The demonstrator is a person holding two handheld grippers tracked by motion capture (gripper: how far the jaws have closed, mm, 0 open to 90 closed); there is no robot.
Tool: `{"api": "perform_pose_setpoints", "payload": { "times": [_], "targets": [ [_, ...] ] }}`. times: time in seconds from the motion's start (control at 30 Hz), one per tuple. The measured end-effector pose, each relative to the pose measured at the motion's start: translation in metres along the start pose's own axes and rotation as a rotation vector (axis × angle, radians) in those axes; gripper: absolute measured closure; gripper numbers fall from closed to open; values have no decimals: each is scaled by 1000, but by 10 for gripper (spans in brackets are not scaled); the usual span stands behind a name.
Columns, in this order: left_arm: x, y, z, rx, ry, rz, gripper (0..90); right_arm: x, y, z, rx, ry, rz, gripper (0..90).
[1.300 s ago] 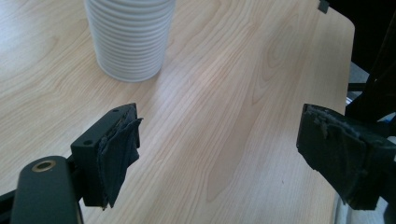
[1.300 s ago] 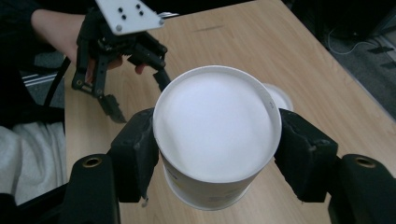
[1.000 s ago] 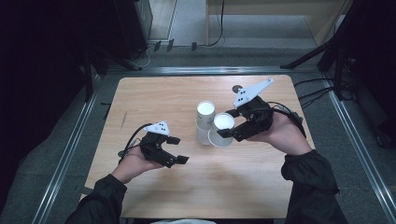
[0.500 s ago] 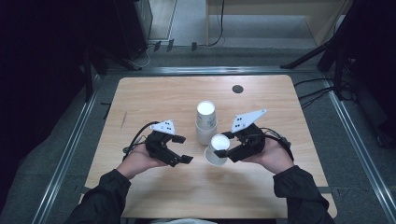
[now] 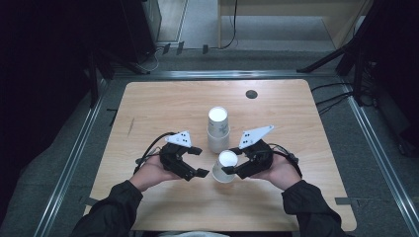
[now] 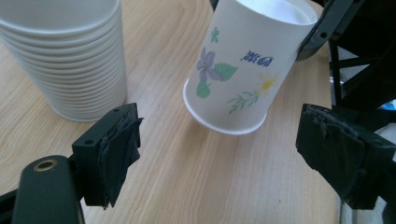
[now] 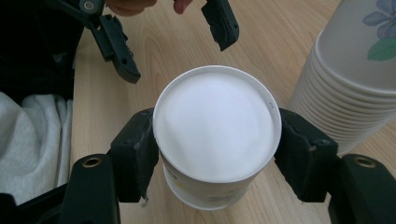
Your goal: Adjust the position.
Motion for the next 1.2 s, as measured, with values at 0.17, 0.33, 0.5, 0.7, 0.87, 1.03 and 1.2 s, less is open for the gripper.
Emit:
{"api": "perform_pose_setpoints", "payload": {
  "times": [0.17, 0.33, 0.5, 0.7, 0.87, 1.03, 1.2],
  "targets": [
    [3, 3, 2, -21, 23, -1, 139, 5, -1, 0, 22, 41, 13, 348],
    [4, 8, 4, -40, 26, 7, 138, 14, -6, 1, 44, 70, 11, 349],
    [5, 13, 6, -65, 39, 11, 137, 21, -11, 2, 63, 90, 13, 351],
    [7, 20, 9, -70, 49, 43, 137, 32, -17, 1, 95, 134, 28, 352],
    [8, 20, 9, -67, 59, 48, 149, 34, -19, -1, 108, 151, 32, 353],
    [9, 19, 7, -60, 79, 56, 167, 39, -19, -4, 126, 186, 58, 353],
    [10, 19, 4, -57, 92, 67, 216, 40, -18, -5, 126, 201, 60, 355]
  ]
}}
Point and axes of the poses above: each handheld gripper's, and its own axes: z roughly forward along the jaws, x roughly out of its top, y roughly to its right, the point moved 7 cm from there along z, roughly forward along the jaws, and after that the axes turned 1 degree about y, right-handed, at the moved point
